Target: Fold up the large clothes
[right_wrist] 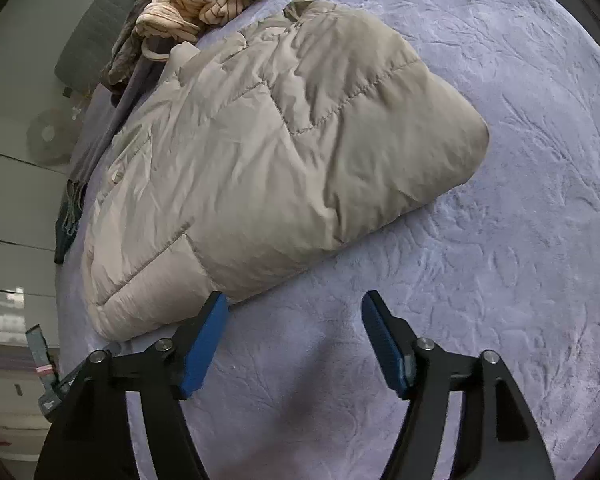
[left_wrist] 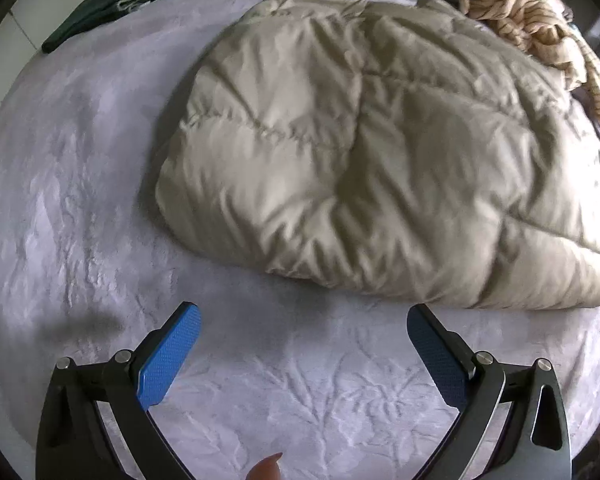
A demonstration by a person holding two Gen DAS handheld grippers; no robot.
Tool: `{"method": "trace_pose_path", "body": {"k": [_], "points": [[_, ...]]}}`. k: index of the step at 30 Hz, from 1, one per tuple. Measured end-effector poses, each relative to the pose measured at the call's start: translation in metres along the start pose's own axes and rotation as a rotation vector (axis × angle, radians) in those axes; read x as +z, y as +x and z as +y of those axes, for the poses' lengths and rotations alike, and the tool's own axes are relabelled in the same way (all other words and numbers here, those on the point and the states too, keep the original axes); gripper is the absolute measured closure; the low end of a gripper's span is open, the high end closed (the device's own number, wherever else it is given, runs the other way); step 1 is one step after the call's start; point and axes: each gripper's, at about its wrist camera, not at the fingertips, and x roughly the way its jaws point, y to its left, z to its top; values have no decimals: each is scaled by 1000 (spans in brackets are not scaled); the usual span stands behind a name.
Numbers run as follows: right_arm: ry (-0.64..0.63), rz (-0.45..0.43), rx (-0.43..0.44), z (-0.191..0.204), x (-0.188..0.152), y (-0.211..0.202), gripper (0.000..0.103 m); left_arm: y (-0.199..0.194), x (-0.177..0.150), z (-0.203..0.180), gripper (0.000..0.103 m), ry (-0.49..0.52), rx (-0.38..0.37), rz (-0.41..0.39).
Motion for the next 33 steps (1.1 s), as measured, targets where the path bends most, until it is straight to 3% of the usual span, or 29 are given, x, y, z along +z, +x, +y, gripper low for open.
{"method": "trace_pose_path", "body": {"k": [2, 3, 6, 10, 12, 17, 24, 30, 33], "points": [[6, -9, 14, -2, 1, -1, 23, 7, 0, 6, 0, -33, 14, 41], [10, -12, 18, -4, 2, -1, 23, 9, 0, 11, 0, -55, -15, 48], [34, -22, 42, -8, 5, -1, 23, 9, -1, 18, 0, -88, -43, 30], [101, -29, 100, -17, 10, 2, 20, 9, 0, 32, 0, -157, -230, 25], [138, -32, 138, -21, 13, 4, 0, 9, -1, 43, 0, -218, -328, 5], [224, -47, 237, -27, 21, 8, 0, 11, 3, 72, 0, -369, -484, -45], [316, -8, 367, -30, 30, 27, 0, 43, 7, 84, 0, -458, -571, -4], [342, 6, 455, -21, 41, 46, 0, 39, 36, 66, 0, -434, -641, -68], [331, -12, 489, -18, 49, 50, 0, 49, 49, 61, 0, -430, -633, -72]]}}
